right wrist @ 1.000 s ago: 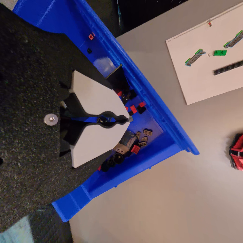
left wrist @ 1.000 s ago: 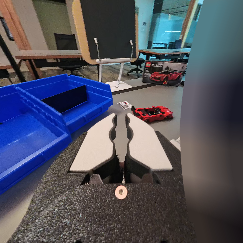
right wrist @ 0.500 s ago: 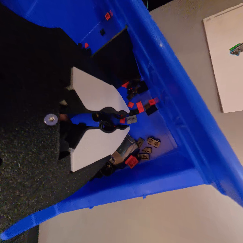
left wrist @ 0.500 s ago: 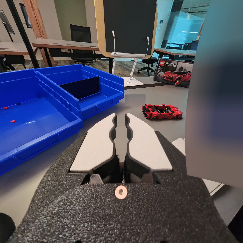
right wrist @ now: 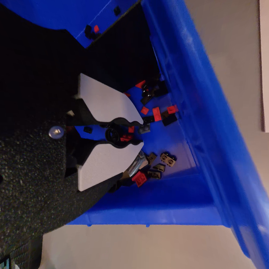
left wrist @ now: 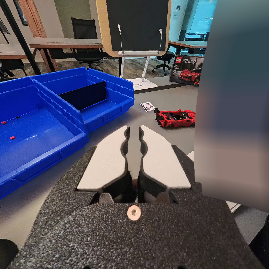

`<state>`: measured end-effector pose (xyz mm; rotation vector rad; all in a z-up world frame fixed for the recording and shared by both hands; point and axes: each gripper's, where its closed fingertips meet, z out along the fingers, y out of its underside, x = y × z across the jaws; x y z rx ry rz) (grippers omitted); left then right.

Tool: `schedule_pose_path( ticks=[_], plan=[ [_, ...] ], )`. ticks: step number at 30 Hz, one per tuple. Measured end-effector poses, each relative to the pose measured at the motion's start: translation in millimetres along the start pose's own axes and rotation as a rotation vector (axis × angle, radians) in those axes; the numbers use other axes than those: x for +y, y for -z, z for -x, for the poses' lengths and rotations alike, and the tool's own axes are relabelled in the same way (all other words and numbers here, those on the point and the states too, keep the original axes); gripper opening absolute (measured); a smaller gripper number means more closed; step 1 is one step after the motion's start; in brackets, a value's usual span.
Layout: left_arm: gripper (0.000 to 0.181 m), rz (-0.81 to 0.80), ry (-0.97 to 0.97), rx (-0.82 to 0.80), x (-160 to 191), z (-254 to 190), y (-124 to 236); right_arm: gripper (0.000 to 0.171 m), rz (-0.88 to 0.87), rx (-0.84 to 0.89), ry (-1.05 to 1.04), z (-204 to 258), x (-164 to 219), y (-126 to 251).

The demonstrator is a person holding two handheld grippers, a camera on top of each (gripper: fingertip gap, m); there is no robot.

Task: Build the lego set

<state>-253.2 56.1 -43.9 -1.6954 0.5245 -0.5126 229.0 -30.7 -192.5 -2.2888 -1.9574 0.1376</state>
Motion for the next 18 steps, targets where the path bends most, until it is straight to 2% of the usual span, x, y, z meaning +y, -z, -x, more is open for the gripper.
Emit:
schedule_pose_path(
  ticks=[6,12,18],
  plan=[
    [0.012,0.009,-0.006,0.006,1.2,-2.5,-0.3,0.021,0.014,0.045,0.038,-0.1,0.9,1.6],
    [0.012,0.002,-0.008,0.006,-0.6,-3.3,3.8,0.016,0.0,0.018,0.063,-2.4,-3.0,-1.1],
    [0.012,-0.008,-0.006,-0.014,0.5,-0.3,13.4,0.019,0.009,0.004,0.103,-3.2,-4.9,-3.4]
  ],
)
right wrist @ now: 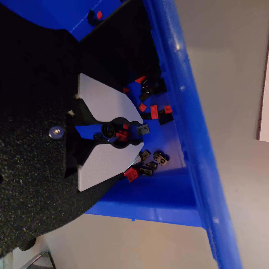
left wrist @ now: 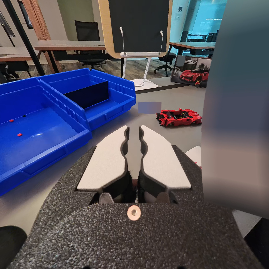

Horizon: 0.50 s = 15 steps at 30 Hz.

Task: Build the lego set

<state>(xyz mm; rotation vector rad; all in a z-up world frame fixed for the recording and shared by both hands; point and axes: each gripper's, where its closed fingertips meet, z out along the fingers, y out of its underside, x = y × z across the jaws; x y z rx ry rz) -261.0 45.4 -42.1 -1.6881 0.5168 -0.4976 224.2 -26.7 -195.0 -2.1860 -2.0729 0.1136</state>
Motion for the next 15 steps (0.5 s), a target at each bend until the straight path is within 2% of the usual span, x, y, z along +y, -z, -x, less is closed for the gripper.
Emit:
schedule_pose_path(
  ticks=[2,8,12,15],
  plan=[
    [0.012,-0.005,0.009,-0.001,0.3,1.4,2.4,0.013,-0.007,-0.03,0.001,3.2,-0.2,-1.0],
    [0.012,-0.035,0.013,0.014,-4.8,0.5,6.1,0.012,-0.073,0.002,-0.092,-0.8,-1.8,13.6],
    [0.012,-0.042,0.008,0.051,-14.4,-2.0,1.3,0.012,-0.127,0.1,-0.206,-3.9,-12.5,60.2],
    [0.013,-0.003,-0.011,0.109,-17.9,-10.1,-8.5,0.012,-0.219,0.174,-0.287,5.2,-42.7,105.4]
  ],
)
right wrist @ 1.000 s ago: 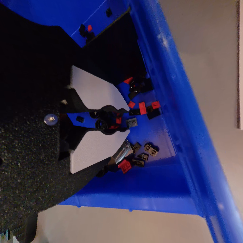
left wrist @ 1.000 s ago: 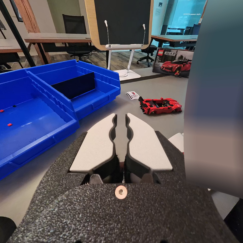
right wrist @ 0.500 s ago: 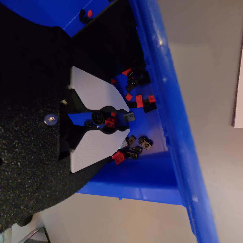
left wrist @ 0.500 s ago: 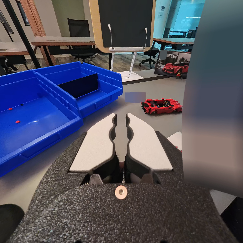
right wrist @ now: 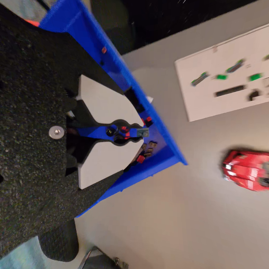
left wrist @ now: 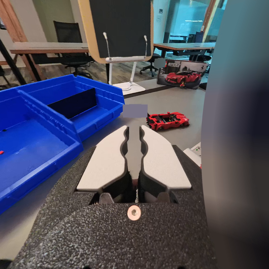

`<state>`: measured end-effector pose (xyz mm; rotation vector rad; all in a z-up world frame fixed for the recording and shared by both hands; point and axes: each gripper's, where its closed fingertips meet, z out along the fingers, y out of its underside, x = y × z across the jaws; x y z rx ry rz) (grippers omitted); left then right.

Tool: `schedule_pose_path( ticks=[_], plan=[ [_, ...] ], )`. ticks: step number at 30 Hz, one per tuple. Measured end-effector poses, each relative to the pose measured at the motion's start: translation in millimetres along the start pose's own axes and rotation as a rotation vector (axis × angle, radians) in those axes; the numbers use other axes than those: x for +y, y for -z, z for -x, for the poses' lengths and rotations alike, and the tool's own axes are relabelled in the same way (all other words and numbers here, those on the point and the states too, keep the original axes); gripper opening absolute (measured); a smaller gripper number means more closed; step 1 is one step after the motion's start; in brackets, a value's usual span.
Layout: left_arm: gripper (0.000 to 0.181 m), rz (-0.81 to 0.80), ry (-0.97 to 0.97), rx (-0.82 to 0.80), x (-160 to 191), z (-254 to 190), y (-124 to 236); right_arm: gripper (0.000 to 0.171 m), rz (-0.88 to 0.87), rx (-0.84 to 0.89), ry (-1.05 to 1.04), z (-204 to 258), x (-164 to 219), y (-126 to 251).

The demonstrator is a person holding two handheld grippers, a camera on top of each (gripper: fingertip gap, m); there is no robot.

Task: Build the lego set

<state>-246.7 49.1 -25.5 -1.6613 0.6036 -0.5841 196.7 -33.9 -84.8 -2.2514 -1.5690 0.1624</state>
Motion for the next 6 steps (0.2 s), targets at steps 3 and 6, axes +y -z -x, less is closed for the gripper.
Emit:
schedule_pose_path(
  ticks=[3,6],
  plan=[
    [0.013,0.023,-0.035,0.076,1.7,-13.4,-13.1,0.012,-0.118,0.021,-0.07,27.7,-43.8,30.5],
    [0.013,0.065,-0.045,0.182,15.3,-30.3,-23.8,0.012,-0.169,0.046,-0.154,56.9,-76.6,38.1]
  ],
)
